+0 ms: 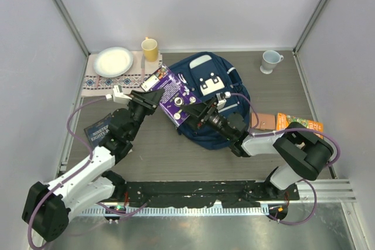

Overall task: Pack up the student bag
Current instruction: Pick up the book from the center of the board.

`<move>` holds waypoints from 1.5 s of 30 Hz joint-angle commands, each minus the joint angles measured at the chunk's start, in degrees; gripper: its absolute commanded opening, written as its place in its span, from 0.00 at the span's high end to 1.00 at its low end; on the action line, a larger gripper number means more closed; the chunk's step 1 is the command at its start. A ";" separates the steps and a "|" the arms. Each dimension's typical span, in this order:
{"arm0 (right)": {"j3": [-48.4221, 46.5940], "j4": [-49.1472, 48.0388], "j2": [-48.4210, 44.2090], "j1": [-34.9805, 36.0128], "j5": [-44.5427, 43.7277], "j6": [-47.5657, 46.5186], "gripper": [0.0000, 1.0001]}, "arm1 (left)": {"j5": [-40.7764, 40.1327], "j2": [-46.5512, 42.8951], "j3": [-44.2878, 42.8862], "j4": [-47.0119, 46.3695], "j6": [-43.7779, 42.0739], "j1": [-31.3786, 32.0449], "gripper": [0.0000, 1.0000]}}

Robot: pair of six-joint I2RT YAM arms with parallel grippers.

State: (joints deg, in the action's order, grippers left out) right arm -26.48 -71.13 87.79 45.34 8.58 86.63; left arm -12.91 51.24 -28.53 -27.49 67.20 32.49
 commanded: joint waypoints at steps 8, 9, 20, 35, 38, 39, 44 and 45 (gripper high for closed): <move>-0.59 -8.85 -2.62 0.27 -5.33 0.90 0.21 | 0.34 0.26 1.38 -6.52 2.85 0.20 0.91; -0.68 -8.85 -2.71 0.71 -5.41 2.21 0.21 | -0.10 0.43 1.46 -6.62 2.85 0.20 0.91; 0.81 -2.25 -7.63 3.96 -7.52 1.88 0.20 | -1.51 2.37 0.06 -8.54 1.62 0.12 0.92; -0.50 -0.49 -4.82 7.22 -5.33 3.11 0.21 | -1.60 3.78 -1.70 -8.37 0.65 0.12 0.92; 0.11 -0.76 -5.00 6.78 -6.47 2.49 0.21 | -1.33 3.95 -1.70 -8.81 0.48 0.03 0.92; 0.20 -1.20 -4.91 5.73 -6.47 2.40 0.21 | -1.07 3.86 -1.79 -8.73 0.48 0.03 0.93; 0.64 -6.28 -2.63 0.63 -5.33 3.63 0.27 | 0.69 2.37 -1.17 -7.24 0.74 0.03 0.93; 0.55 -7.34 -2.27 -0.16 -4.98 3.72 0.28 | 1.12 2.20 -1.09 -6.88 0.39 0.03 0.93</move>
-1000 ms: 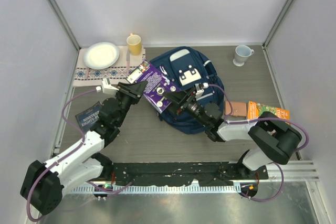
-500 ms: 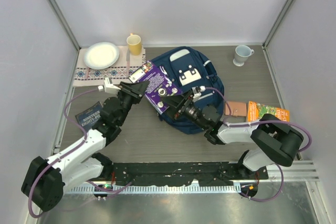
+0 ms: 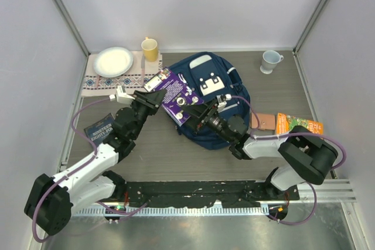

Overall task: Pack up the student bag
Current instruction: Pick up the book from the center of the board.

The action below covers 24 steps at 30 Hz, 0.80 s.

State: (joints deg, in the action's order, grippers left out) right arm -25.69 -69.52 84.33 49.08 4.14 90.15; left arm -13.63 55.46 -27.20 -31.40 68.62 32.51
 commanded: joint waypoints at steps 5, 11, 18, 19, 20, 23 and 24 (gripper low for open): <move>-2.86 -10.90 3.38 -5.75 2.09 -0.15 0.33 | 5.01 -1.85 -2.42 -2.09 -1.12 0.01 0.94; -5.42 -12.40 4.70 -5.93 2.45 -1.11 0.48 | 6.59 -0.88 -1.54 -3.06 -0.24 0.01 0.96; -3.23 -11.69 2.94 -6.63 1.83 -2.70 0.91 | 7.83 0.52 0.04 -3.85 1.34 0.01 0.79; -2.88 -11.09 2.24 -6.80 1.83 -2.87 0.95 | 8.00 0.44 -0.04 -3.32 1.08 0.01 0.72; -2.35 -10.38 1.72 -6.89 1.75 -3.13 0.99 | 8.09 0.26 -0.05 -2.88 -0.05 0.01 0.64; -1.64 -2.77 -3.62 -7.16 1.13 -7.60 0.99 | 8.97 -0.96 -1.44 0.88 -3.13 0.01 0.20; -1.73 1.88 -6.61 -7.16 -1.04 -12.49 0.99 | 9.14 -1.49 -2.15 4.99 -6.36 0.01 0.10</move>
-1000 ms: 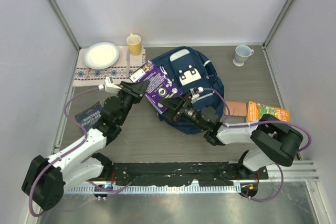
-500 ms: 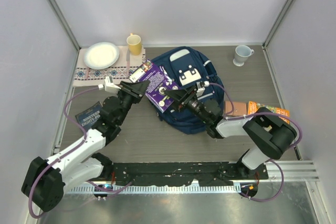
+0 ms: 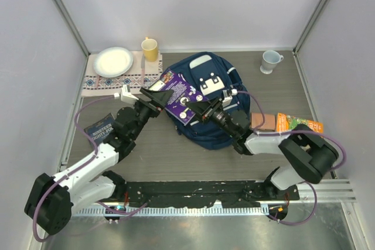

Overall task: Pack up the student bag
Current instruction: Pick up the book from the center of the board.

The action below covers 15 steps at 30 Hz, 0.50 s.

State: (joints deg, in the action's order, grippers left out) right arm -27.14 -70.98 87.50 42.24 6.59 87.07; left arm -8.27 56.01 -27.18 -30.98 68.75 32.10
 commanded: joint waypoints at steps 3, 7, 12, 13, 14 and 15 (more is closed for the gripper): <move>-2.56 26.27 -22.43 -0.14 -12.50 -17.96 0.99 | 3.97 -3.80 -5.25 14.41 -14.83 0.51 0.01; -7.92 59.16 -34.84 -0.31 -28.59 -29.47 0.99 | 3.26 -5.38 -7.01 22.36 -23.21 0.60 0.00; -12.23 78.24 -43.36 -1.28 -40.85 -33.54 0.99 | -3.22 0.74 -14.11 33.24 -35.95 5.59 0.00; -13.02 79.67 -44.08 -1.46 -42.43 -33.80 0.99 | -6.02 2.33 -15.78 35.18 -40.75 9.44 0.00; -13.38 80.81 -44.87 -1.81 -43.15 -34.33 0.99 | -10.14 4.09 -18.50 37.20 -42.63 11.56 0.01; -13.82 83.09 -45.57 -1.90 -43.85 -34.68 0.99 | -12.01 5.50 -19.65 37.57 -44.56 13.41 0.00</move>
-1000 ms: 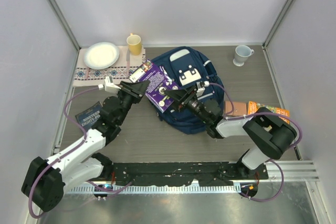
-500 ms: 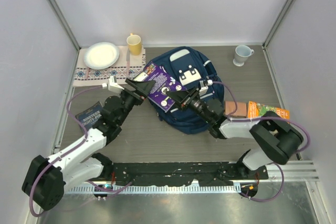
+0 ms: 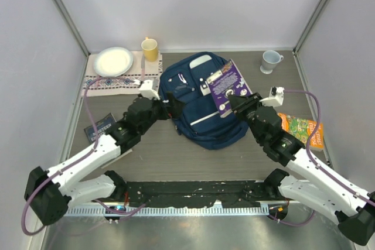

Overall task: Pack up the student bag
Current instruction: Pick up the book from the center of the board, then place the book in the student bag.

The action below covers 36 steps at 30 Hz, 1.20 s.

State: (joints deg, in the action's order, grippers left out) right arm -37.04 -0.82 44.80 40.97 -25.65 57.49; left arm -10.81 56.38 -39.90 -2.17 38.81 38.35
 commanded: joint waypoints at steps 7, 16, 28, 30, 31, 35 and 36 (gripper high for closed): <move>-8.13 23.57 -9.45 -0.80 -18.56 -8.80 0.99 | -8.17 14.62 -13.35 6.75 -19.81 12.27 0.00; -10.95 32.28 -13.24 -0.80 -20.14 -8.10 0.99 | -4.75 22.62 -18.27 4.19 -26.50 14.82 0.00; -9.81 34.22 -14.91 -0.80 -15.49 -4.94 0.99 | 1.05 38.44 -29.09 7.36 -29.93 17.19 0.01; -9.63 34.31 -15.09 -0.80 -15.05 -4.59 0.99 | 0.88 40.12 -30.06 7.80 -30.81 18.51 0.00; -9.37 34.39 -15.18 -0.80 -15.13 -4.41 0.99 | 0.79 41.78 -30.93 7.97 -30.98 18.95 0.00; -8.67 34.57 -16.05 -0.80 -15.92 -3.71 0.99 | 0.79 46.26 -33.57 8.50 -31.16 20.19 0.00; -8.58 34.57 -16.14 -0.80 -16.36 -3.62 0.99 | 0.44 47.15 -33.92 8.59 -31.16 20.62 0.01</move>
State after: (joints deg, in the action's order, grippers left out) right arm -45.04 38.00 30.09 40.27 -39.48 51.59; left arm -10.66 100.40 -70.04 5.91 9.30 57.63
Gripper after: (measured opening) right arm 0.289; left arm 0.994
